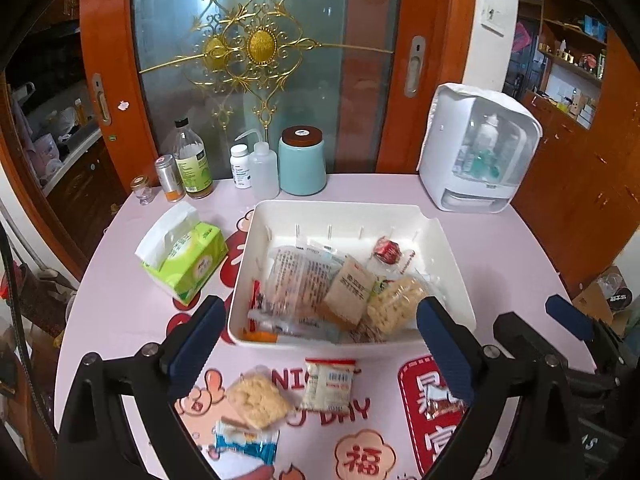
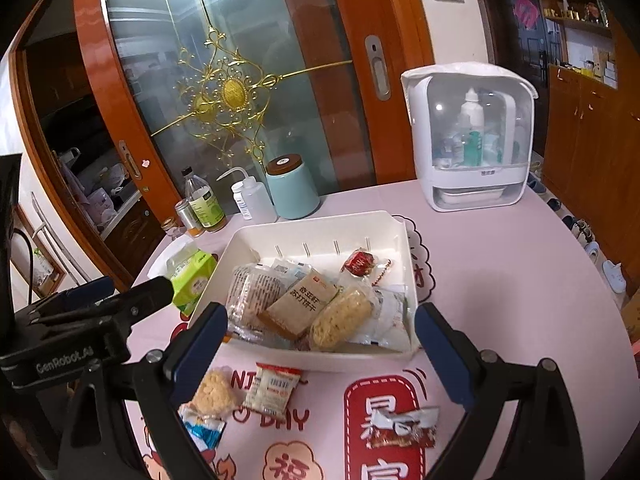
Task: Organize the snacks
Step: 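Withdraw both open tools from the tray back over the remaining snacks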
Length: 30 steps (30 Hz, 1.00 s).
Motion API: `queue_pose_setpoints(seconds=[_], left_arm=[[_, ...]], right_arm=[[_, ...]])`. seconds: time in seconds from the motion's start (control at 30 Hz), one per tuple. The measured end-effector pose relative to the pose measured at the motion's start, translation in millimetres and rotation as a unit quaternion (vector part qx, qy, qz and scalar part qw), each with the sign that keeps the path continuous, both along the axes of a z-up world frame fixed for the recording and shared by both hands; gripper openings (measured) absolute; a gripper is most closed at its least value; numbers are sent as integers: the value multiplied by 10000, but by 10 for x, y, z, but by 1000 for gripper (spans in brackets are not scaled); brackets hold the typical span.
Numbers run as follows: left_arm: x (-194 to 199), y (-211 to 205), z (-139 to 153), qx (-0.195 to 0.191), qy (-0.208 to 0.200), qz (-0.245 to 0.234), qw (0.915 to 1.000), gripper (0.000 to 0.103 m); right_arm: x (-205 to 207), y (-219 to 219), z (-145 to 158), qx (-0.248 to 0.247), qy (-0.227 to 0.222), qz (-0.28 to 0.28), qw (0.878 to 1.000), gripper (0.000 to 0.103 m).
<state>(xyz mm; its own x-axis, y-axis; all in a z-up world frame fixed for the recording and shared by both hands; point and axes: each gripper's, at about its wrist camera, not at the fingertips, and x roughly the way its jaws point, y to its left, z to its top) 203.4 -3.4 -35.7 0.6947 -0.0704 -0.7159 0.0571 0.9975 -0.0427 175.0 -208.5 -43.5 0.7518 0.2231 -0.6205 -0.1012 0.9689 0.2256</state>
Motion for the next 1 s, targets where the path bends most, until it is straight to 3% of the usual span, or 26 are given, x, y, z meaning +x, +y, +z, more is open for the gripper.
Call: queue_pose_setpoints(seconds=[0.5, 1.0], left_arm=[[-922, -16, 187, 244, -253, 136, 9993, 99], [-1040, -71, -54, 322, 51, 94, 9994, 100]], right_arm=[[-603, -109, 57, -250, -81, 262, 9993, 96], [-687, -308, -337, -489, 374, 137, 9980, 96]])
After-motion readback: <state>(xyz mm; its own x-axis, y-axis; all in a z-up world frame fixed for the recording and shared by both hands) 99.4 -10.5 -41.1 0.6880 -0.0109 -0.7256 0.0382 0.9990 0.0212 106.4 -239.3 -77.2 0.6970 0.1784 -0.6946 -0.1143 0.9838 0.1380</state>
